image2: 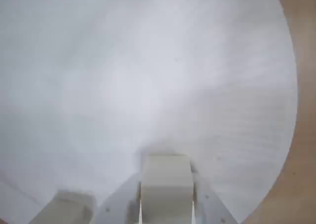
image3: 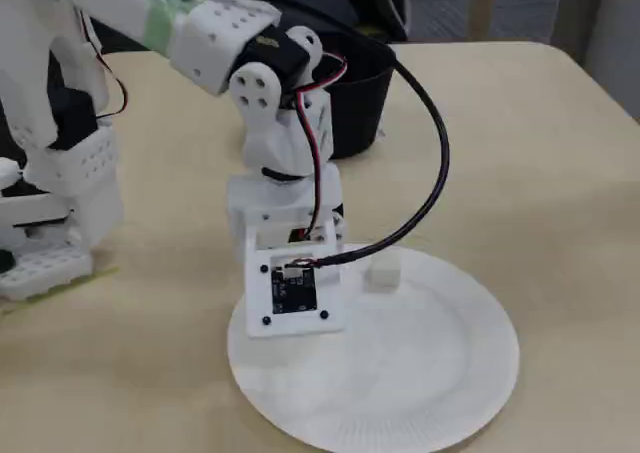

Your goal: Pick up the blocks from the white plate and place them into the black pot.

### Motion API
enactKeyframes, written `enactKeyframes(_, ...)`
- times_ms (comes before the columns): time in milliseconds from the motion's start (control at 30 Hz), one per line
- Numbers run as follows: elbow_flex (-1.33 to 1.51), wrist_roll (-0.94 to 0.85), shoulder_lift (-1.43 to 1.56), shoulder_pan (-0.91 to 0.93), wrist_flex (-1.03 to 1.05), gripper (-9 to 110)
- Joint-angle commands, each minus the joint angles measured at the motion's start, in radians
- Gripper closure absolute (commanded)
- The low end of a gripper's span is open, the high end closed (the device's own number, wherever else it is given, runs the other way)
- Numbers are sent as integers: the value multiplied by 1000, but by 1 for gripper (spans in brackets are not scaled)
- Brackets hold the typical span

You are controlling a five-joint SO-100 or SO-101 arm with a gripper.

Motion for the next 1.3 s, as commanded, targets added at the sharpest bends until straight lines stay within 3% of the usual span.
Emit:
enactKeyframes(0, -40, 35, 98, -14, -28, 104)
enactKeyframes(267, -44, 285, 534, -143, -72, 104)
enactKeyframes(533, -129, 477, 726, -566, 25, 104)
enactKeyframes(767, -143, 394, 586, -894, -77, 104)
enactKeyframes(1267, -488, 290, 51, -1051, -5, 104)
